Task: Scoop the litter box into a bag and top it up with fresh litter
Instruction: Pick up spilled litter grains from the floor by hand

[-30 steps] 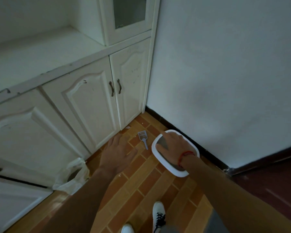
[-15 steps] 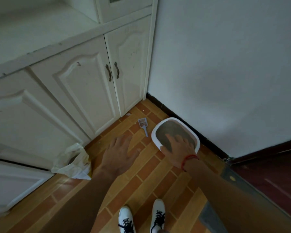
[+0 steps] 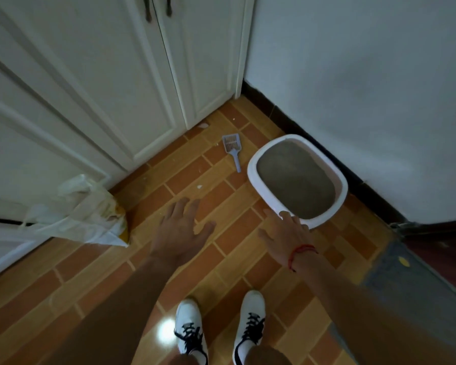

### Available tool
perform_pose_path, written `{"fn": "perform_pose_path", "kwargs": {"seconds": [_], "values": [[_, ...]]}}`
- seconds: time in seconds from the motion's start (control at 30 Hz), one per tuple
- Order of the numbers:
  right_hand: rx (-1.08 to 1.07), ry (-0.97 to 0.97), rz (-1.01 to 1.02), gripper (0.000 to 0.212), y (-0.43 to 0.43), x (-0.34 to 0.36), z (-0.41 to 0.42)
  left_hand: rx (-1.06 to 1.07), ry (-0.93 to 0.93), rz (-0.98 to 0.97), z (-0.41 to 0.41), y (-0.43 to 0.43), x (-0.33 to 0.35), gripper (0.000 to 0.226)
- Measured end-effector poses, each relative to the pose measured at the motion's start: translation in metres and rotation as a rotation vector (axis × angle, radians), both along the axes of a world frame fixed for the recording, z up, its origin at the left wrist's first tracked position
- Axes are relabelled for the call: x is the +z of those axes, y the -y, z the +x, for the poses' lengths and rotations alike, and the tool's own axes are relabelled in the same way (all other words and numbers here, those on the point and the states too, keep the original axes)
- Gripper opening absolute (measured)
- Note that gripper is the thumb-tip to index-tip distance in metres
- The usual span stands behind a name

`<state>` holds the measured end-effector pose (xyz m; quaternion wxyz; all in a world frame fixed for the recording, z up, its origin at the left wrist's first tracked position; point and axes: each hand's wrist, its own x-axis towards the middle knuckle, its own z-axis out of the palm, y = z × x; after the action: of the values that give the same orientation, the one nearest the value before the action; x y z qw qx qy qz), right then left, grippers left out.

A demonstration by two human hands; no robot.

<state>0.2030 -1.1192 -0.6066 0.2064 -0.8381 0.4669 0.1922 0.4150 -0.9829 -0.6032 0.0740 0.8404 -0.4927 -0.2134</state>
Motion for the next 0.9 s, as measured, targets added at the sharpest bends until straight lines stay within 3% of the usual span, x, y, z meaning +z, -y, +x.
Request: {"fn": "perform_pose_path", "kwargs": {"seconds": [0.3, 0.5, 0.67, 0.9], "values": [[-0.046, 0.031, 0.021, 0.058, 0.023, -0.27, 0.008, -0.102, -0.008, -0.034, 0.003, 0.033, -0.269, 0.083], [-0.054, 0.074, -0.091, 0.05, 0.058, -0.405, 0.007, -0.188, 0.052, -0.077, 0.011, 0.063, -0.412, 0.078], [-0.028, 0.135, -0.185, 0.039, 0.077, -0.471, 0.006, -0.267, 0.063, -0.119, 0.017, 0.083, -0.478, 0.076], [0.052, 0.132, -0.211, 0.05, 0.082, -0.506, 0.003, -0.328, -0.023, -0.246, 0.016, 0.097, -0.508, 0.068]]}}
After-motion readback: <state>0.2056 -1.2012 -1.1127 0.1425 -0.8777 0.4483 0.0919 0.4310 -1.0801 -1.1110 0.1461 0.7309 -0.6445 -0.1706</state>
